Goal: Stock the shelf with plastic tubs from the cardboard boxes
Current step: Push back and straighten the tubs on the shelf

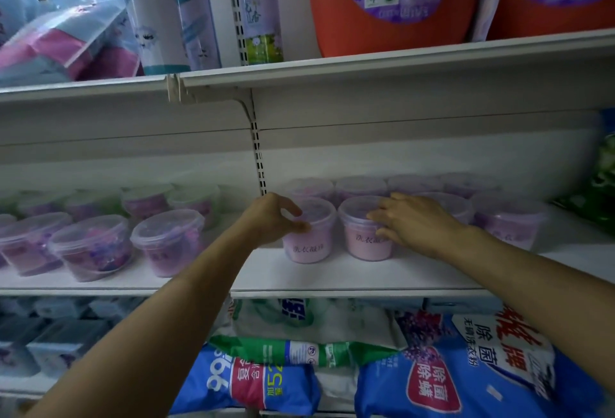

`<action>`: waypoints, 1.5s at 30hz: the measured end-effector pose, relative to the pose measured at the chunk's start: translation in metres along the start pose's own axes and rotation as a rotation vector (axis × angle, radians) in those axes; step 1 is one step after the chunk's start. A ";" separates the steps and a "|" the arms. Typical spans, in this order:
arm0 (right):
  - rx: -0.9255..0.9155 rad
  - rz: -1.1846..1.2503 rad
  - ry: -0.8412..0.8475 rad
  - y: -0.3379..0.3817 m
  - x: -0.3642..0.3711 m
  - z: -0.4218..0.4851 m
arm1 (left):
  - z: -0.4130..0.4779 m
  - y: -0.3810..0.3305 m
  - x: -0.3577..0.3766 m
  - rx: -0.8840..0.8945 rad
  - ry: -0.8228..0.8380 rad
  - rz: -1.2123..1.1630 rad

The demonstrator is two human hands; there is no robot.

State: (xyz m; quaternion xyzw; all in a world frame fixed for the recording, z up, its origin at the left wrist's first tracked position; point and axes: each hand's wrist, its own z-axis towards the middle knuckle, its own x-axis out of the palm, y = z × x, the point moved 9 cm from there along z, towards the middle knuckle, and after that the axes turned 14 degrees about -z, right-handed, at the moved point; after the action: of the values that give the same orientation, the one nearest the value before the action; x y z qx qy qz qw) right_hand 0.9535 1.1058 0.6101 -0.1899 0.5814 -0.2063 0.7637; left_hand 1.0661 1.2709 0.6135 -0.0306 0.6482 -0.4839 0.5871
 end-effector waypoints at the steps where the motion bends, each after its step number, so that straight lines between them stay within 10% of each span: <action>1: 0.010 0.018 0.002 -0.003 0.002 0.001 | 0.002 0.000 0.000 0.004 0.002 -0.001; 12: 0.244 0.380 -0.058 -0.065 -0.001 -0.002 | 0.013 0.003 0.003 0.045 -0.011 0.036; 18: 0.211 0.321 0.243 -0.064 0.032 -0.027 | 0.017 0.004 0.005 0.034 -0.039 0.074; 45: 0.188 0.379 -0.042 0.019 -0.029 -0.004 | -0.054 0.004 -0.014 0.220 -0.074 0.121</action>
State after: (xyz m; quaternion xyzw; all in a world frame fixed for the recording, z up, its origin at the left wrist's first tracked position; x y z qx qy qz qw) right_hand 0.9447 1.1370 0.6230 -0.0091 0.5687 -0.1083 0.8153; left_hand 1.0303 1.3139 0.6127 0.0553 0.5697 -0.5145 0.6385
